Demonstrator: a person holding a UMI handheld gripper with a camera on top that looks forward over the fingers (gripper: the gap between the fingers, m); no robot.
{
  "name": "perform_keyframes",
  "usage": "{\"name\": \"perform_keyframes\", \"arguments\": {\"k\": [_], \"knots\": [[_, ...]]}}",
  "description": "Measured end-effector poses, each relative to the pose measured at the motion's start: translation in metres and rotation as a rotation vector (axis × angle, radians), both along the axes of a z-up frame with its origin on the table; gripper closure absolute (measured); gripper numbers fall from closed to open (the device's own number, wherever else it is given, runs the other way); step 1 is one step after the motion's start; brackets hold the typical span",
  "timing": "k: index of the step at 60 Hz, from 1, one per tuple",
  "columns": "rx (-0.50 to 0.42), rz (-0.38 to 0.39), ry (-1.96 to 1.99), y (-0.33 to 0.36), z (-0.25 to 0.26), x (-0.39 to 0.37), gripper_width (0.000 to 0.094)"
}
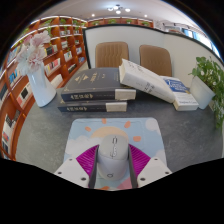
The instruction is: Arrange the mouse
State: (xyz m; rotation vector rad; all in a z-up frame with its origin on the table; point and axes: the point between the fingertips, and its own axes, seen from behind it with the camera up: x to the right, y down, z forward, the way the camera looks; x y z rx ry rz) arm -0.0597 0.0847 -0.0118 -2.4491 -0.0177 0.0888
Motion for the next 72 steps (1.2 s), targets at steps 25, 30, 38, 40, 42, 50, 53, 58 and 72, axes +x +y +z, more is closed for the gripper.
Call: {"name": "perform_keyframes", "arguments": {"k": [25, 30, 38, 40, 42, 50, 53, 58, 72], "knots": [[0.040, -0.007, -0.080, -0.034, 0.090, -0.015, 0.0091], [0.093, -0.034, -0.078, -0.052, 0.133, -0.020, 0.0083], [0.174, -0.073, -0.067, -0.080, 0.187, -0.031, 0.0081], [0.193, -0.082, -0.067, -0.087, 0.198, -0.033, 0.0083], [0.209, -0.088, -0.067, -0.094, 0.206, -0.036, 0.0084], [0.231, -0.082, -0.067, -0.118, 0.229, -0.052, 0.0086], [0.237, -0.078, -0.072, -0.127, 0.235, -0.058, 0.0087], [0.244, -0.071, -0.083, -0.137, 0.242, -0.063, 0.0087], [0.263, -0.057, -0.082, -0.156, 0.254, -0.074, 0.0086]]}}
